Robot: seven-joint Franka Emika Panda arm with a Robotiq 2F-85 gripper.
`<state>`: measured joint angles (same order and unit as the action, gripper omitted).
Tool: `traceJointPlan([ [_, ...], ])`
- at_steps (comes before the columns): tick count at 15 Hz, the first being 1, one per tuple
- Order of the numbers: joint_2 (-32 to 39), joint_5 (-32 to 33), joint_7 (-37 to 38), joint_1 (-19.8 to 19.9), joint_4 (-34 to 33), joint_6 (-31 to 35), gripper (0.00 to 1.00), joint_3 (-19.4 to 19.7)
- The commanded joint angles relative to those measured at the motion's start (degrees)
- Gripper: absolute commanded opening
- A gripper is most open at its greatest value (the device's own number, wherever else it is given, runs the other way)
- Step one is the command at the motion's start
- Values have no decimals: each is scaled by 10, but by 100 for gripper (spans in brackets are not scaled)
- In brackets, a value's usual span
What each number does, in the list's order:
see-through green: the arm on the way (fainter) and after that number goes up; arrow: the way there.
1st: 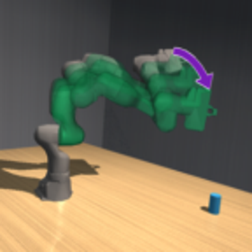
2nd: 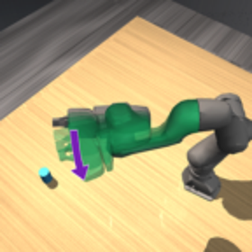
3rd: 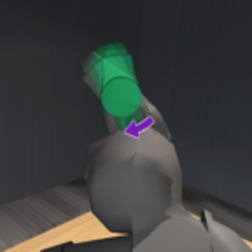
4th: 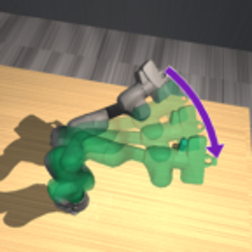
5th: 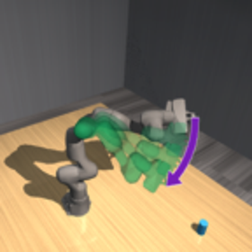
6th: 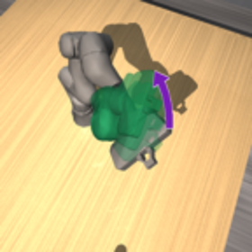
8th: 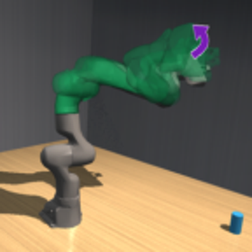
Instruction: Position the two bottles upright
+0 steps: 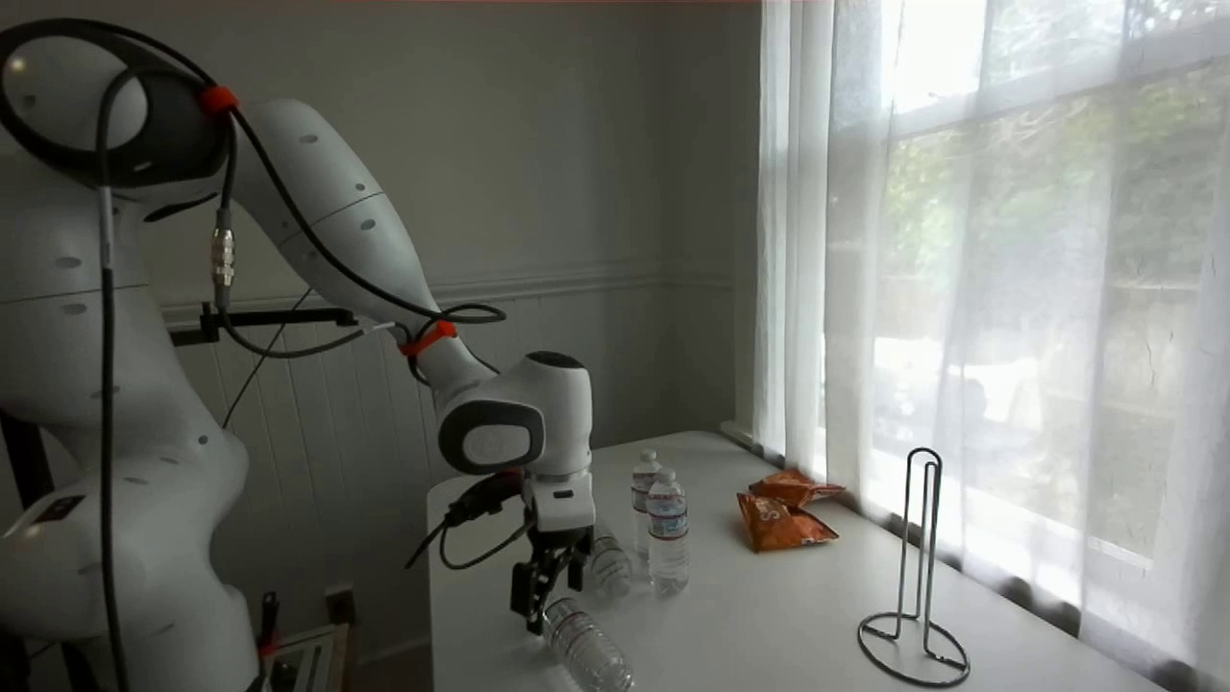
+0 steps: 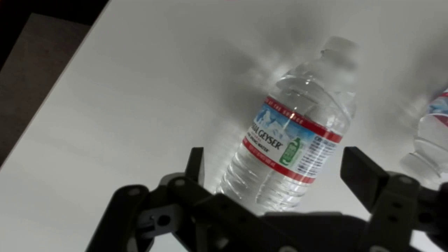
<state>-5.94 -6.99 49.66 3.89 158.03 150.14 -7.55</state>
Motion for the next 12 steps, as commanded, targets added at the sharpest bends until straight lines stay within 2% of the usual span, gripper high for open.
traceJointPlan([
  [1,26,-60,6,-37,-10,25,100,8],
  [4,43,-55,28,-46,-17,24,100,7],
  [12,105,-36,78,-64,-41,86,100,13],
])
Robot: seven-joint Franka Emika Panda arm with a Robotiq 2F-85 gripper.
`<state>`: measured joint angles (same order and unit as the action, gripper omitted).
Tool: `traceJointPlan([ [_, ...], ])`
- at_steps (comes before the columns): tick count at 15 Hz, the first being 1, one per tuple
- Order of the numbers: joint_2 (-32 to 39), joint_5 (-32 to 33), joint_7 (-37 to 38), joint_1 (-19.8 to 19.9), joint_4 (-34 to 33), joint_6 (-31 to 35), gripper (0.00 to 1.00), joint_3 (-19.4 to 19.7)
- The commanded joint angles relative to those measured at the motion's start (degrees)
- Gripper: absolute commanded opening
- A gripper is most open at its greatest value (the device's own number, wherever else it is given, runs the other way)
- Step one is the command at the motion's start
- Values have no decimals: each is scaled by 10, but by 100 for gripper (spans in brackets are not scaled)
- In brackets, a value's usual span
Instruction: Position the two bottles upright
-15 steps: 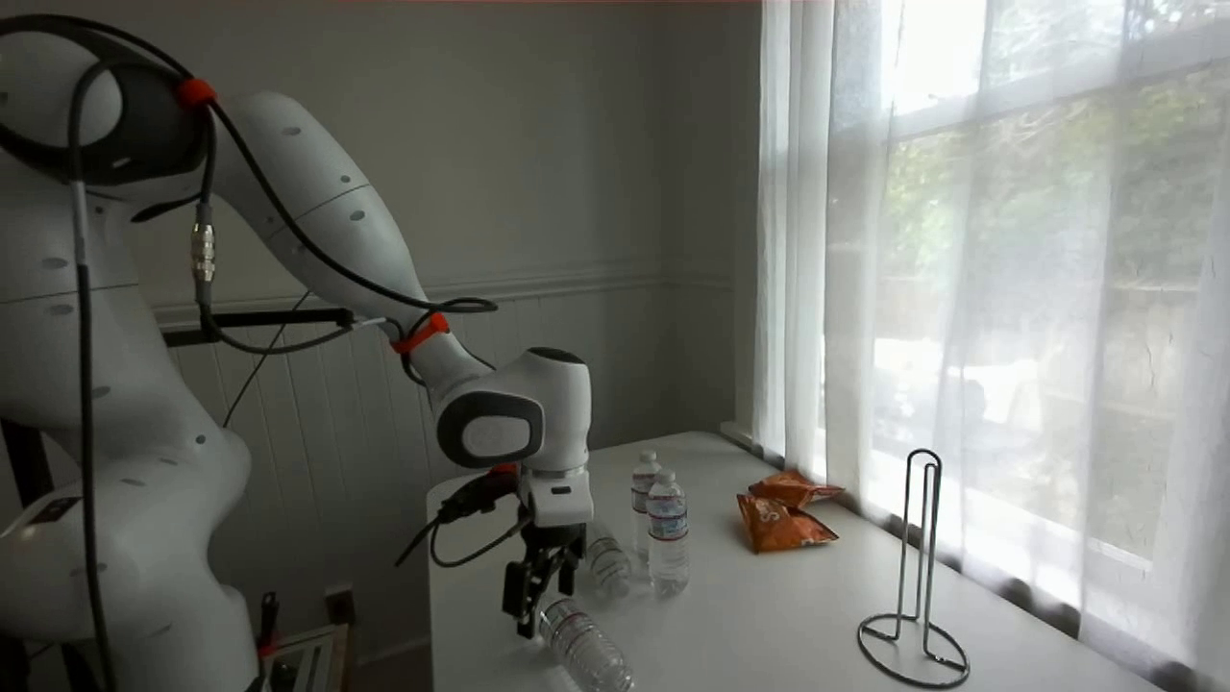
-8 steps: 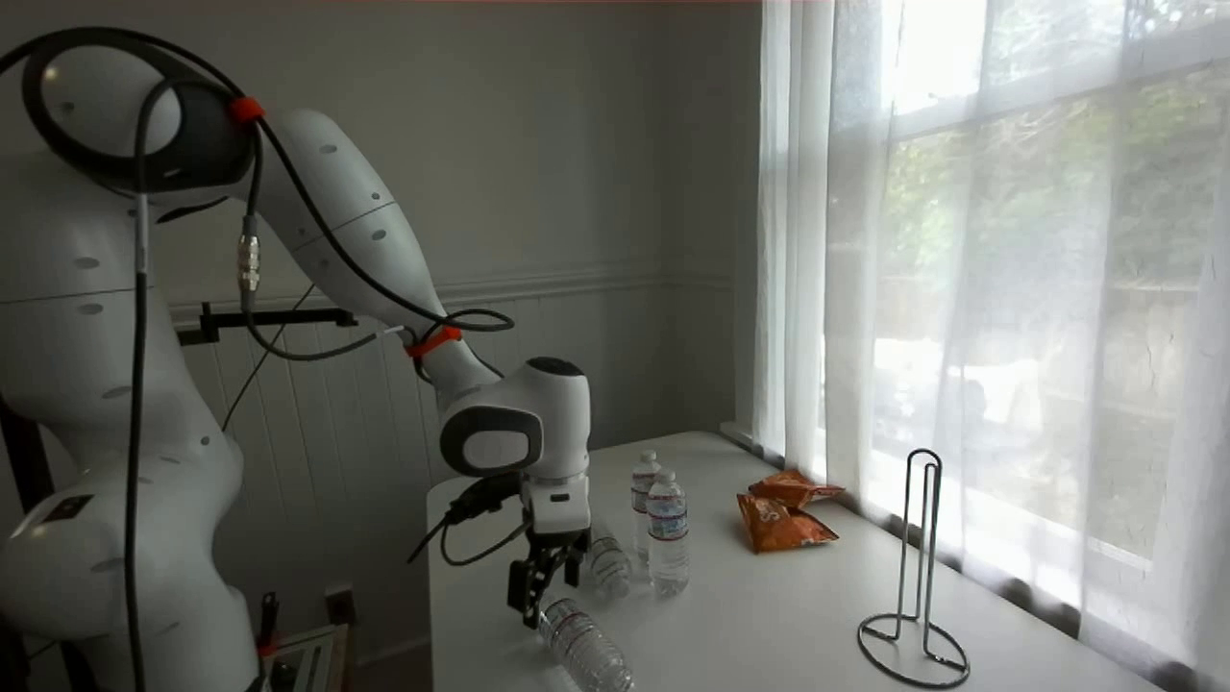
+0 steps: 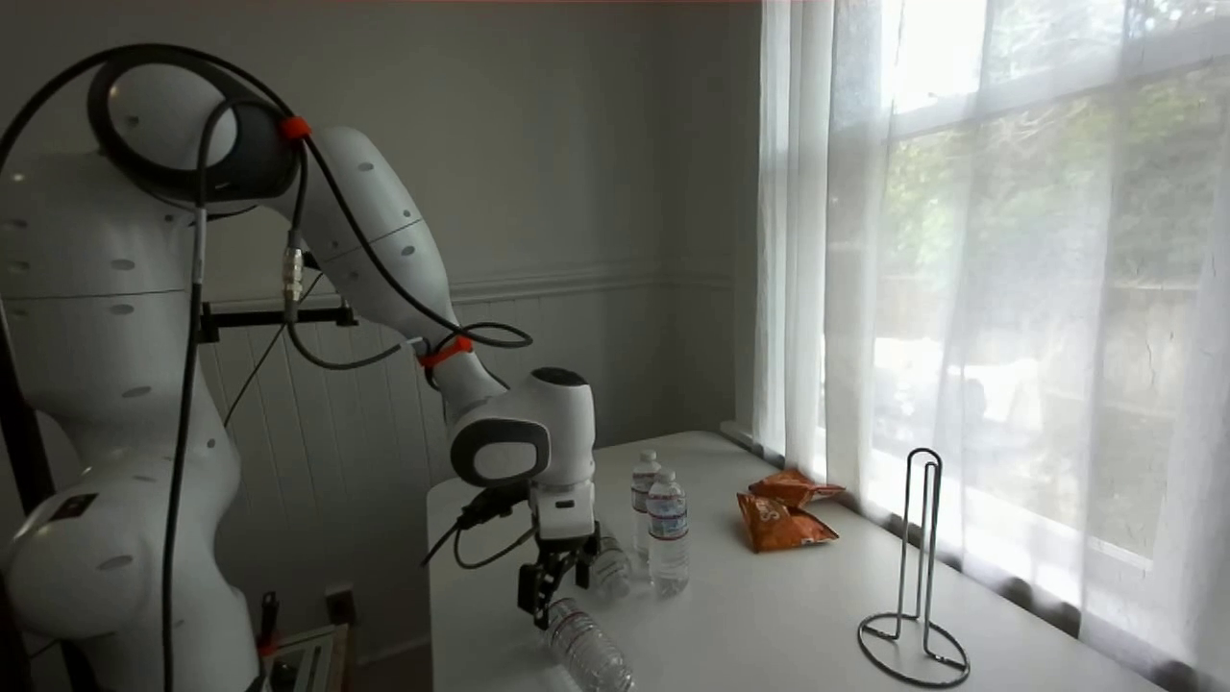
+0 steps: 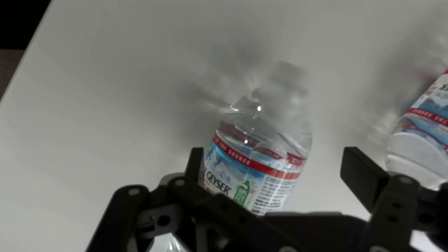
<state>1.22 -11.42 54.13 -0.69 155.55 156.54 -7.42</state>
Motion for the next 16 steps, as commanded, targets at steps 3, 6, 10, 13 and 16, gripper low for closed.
traceJointPlan([
  [3,55,20,56,-27,-24,28,100,21],
  [6,75,22,64,-36,-34,33,100,33],
  [10,93,24,73,-45,-45,28,89,51],
  [13,94,20,64,-46,-47,26,57,62],
  [16,84,2,36,-33,-45,21,39,67],
])
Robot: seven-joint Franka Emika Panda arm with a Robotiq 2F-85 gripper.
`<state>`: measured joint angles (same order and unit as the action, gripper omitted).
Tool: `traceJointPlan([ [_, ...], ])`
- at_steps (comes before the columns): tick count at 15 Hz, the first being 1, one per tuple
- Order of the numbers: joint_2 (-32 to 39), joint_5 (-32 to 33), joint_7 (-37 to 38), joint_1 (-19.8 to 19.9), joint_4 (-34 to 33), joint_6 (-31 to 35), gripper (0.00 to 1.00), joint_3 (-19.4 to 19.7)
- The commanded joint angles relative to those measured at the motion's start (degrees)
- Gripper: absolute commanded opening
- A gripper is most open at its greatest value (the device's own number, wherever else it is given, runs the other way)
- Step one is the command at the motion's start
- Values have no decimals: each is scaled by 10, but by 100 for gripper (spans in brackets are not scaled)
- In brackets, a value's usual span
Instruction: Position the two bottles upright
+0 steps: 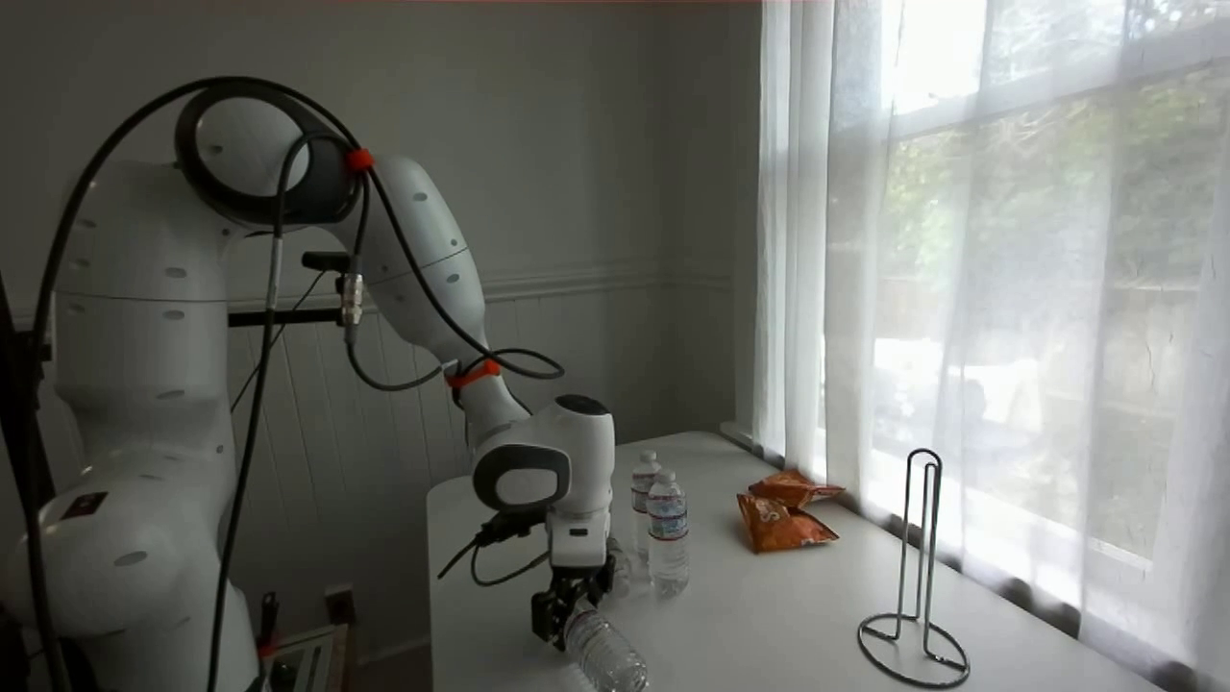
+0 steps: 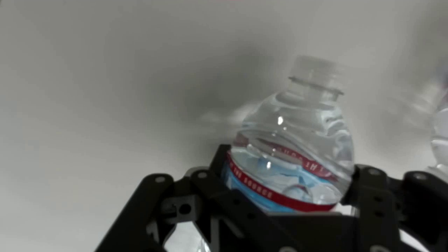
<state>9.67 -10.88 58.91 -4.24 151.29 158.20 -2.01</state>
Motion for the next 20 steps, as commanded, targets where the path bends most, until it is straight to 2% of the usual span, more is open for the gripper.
traceJointPlan([
  [1,-7,-25,-38,14,-1,2,34,8],
  [2,-12,-37,-54,21,0,0,32,8],
  [3,-19,-70,-97,36,2,-4,31,-1],
  [6,-42,-169,-217,73,4,-30,21,-9],
  [10,-76,-281,-373,108,-2,-105,21,16],
  [13,-93,-319,-440,124,-10,-180,21,49],
  [20,-83,-353,-519,162,-55,-363,21,120],
])
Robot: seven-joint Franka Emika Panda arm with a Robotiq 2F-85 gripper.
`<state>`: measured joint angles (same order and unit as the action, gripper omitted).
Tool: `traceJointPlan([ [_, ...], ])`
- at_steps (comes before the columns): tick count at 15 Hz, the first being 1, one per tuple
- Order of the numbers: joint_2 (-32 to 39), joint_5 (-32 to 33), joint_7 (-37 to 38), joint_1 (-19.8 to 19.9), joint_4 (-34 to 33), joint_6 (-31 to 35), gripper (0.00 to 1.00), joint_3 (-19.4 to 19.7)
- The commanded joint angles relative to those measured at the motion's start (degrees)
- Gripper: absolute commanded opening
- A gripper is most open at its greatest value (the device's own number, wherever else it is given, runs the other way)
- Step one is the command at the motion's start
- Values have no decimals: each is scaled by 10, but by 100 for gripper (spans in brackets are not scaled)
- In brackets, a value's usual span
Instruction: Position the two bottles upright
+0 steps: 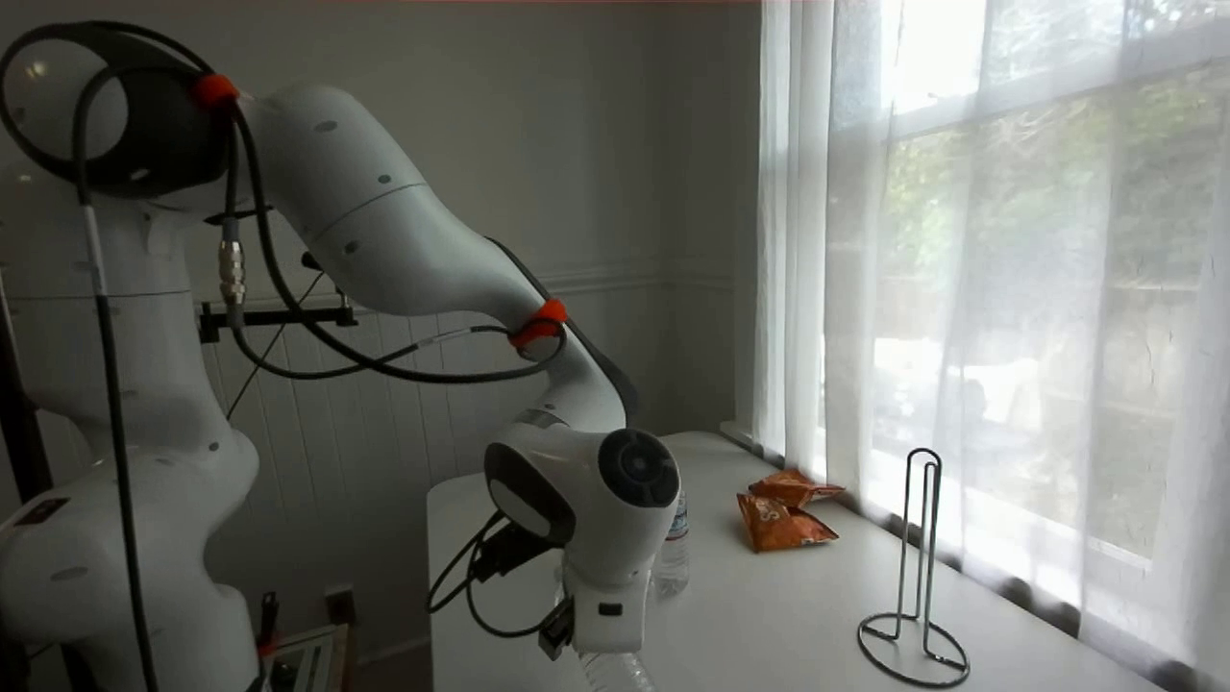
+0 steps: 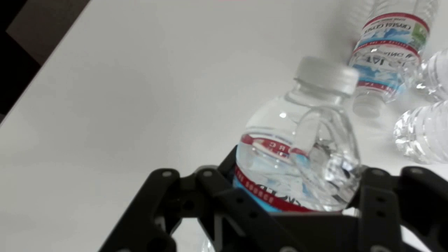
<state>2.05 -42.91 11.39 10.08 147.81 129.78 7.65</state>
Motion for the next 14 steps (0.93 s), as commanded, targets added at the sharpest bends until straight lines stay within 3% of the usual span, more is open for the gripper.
traceJointPlan([
  [1,0,-4,-11,2,-6,-28,46,13],
  [5,0,-13,-30,13,-14,-59,46,26],
  [6,0,-13,-30,12,-14,-59,21,26],
  [8,19,-40,-55,25,-29,-110,21,36],
  [14,38,-37,-73,47,-48,-204,21,61],
])
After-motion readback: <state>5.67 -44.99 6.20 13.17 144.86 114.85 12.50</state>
